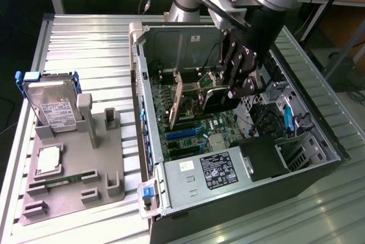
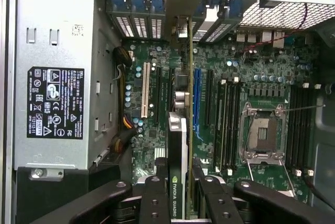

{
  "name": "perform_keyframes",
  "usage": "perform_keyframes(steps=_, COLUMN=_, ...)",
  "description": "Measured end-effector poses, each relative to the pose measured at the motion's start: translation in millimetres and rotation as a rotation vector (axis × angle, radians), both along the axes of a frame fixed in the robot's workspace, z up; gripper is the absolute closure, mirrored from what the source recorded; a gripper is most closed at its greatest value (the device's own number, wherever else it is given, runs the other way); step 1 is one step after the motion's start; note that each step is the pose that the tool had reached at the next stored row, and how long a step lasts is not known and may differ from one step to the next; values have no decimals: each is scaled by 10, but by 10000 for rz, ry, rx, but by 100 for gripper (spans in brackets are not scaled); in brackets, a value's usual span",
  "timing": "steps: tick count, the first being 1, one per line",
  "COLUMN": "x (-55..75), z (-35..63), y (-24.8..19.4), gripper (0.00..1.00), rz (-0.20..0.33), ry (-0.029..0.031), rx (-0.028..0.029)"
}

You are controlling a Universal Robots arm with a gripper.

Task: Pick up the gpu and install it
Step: 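Insert the gpu into the slot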

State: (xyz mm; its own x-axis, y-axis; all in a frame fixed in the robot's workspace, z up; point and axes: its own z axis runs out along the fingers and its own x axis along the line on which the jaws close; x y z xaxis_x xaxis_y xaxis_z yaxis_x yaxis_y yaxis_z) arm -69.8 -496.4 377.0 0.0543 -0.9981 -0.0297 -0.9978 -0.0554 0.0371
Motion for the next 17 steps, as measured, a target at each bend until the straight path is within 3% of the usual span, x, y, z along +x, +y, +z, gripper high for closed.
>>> perform_keyframes(steps=8, x=-13, z=-43, y=2, gripper=73, rz=-28, ry=-1, rx=2)
perform_keyframes(steps=17, x=-31, z=-295, y=50, gripper=73, rz=-124, ry=0, rx=-2)
